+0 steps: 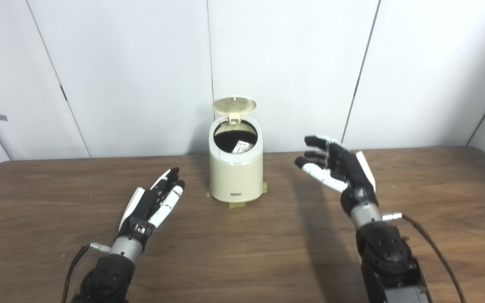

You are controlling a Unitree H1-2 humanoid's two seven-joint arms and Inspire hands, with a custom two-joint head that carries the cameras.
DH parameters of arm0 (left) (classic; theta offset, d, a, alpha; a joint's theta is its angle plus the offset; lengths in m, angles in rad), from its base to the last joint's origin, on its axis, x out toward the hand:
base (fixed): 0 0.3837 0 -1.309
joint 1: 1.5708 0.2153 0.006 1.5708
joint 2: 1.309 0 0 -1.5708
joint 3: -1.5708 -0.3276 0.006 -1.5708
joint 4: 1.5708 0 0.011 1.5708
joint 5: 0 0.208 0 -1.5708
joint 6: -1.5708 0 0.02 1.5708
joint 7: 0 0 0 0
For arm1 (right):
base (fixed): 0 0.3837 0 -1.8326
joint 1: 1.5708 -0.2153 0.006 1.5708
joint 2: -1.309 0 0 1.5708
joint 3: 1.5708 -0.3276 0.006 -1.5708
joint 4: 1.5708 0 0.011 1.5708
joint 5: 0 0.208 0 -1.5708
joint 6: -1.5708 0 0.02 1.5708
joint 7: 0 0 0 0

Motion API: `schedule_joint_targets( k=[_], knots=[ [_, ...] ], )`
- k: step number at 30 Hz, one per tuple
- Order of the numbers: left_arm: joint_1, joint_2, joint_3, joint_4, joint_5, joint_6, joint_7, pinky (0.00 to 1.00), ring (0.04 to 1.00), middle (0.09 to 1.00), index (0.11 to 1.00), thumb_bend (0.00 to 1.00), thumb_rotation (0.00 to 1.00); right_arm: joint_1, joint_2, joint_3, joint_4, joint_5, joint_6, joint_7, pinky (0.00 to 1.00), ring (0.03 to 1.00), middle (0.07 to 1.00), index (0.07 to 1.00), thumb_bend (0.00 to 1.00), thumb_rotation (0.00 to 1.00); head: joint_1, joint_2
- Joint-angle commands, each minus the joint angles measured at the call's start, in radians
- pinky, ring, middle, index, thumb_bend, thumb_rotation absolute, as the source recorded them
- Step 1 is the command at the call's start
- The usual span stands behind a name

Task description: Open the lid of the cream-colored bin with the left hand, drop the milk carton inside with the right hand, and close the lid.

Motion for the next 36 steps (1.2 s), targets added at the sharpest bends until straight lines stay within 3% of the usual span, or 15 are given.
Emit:
schedule_joint_targets(
  k=[1,5,8,17,24,31,36],
  knots=[
    [-0.074,0.01,0.02,-0.012,-0.015,-0.021,0.013,0.94,0.961,0.949,0.954,0.36,0.83,-0.023,0.01,-0.009,-0.051,0.041,0.013,0.017,0.71,0.797,0.831,0.862,0.48,0.56,-0.001,-0.001],
    [-0.151,0.006,0.072,0.025,-0.089,-0.029,0.012,0.9,0.935,0.943,0.946,0.36,0.8,0.013,0.023,-0.004,-0.056,0.04,-0.001,-0.002,0.79,0.855,0.86,0.874,0.48,0.68,-0.008,-0.004],
    [-0.206,0.022,0.083,0.045,-0.106,-0.026,0.002,0.92,0.948,0.955,0.956,0.39,0.9,0.036,0.031,0.006,-0.047,-0.007,-0.03,-0.041,0.78,0.839,0.853,0.864,0.45,0.7,-0.01,-0.006],
    [-0.378,0.013,0.069,0.09,-0.123,0.008,0.004,0.89,0.929,0.932,0.922,0.44,0.87,0.095,0.022,0.053,-0.051,-0.131,-0.096,-0.09,0.75,0.811,0.832,0.857,0.45,0.81,-0.003,-0.01],
    [-0.474,-0.001,0.061,0.132,-0.13,0.033,0.007,0.89,0.918,0.919,0.904,0.44,0.91,0.131,0.004,0.076,-0.044,-0.176,-0.162,-0.089,0.77,0.833,0.86,0.862,0.46,0.87,-0.003,-0.014],
    [-0.537,-0.012,0.048,0.173,-0.144,0.051,-0.007,0.86,0.895,0.904,0.895,0.42,0.98,0.166,-0.01,0.093,-0.06,-0.179,-0.15,-0.068,0.83,0.902,0.914,0.898,0.51,0.99,-0.003,-0.016],
    [-0.558,0.003,0.025,0.18,-0.139,0.056,-0.027,0.87,0.897,0.905,0.896,0.45,0.99,0.184,-0.008,0.099,-0.061,-0.2,-0.141,-0.068,0.86,0.912,0.925,0.905,0.5,1.0,-0.004,-0.015]
  ],
)
